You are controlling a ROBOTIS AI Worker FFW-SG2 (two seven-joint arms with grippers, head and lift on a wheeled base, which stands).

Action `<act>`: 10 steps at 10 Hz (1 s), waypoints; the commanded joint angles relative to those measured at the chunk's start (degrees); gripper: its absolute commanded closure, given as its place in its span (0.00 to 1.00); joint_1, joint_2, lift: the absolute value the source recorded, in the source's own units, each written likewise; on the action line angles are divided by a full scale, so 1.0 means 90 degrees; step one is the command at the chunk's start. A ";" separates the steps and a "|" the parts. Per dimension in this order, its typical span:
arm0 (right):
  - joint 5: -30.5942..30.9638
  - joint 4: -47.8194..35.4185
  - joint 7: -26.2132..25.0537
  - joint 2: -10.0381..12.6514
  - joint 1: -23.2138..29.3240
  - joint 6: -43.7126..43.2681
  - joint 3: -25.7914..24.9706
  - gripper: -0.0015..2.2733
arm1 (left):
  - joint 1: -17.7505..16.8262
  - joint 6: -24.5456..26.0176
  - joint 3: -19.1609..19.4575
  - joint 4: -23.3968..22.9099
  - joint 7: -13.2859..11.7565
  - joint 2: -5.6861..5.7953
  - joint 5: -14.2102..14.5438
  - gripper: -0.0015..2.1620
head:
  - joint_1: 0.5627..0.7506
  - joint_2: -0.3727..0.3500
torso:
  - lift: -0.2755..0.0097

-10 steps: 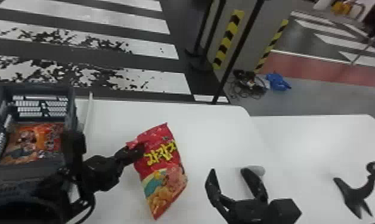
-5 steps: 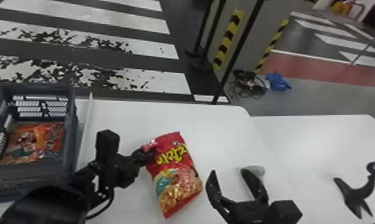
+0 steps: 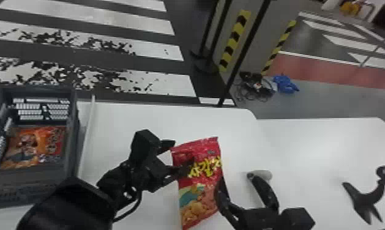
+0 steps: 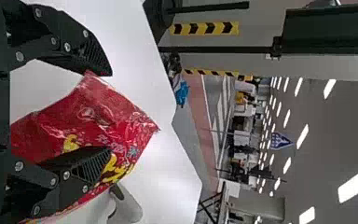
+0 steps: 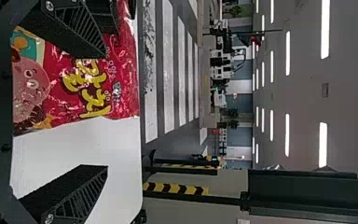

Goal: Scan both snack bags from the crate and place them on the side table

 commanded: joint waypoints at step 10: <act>-0.0313 -0.0214 0.0547 0.0006 -0.0231 0.0696 -0.0067 0.03 | 0.2062 0.1129 0.2005 -0.4393 0.1628 0.0674 -0.1349 0.02 | 0.70 0.03 | 0.62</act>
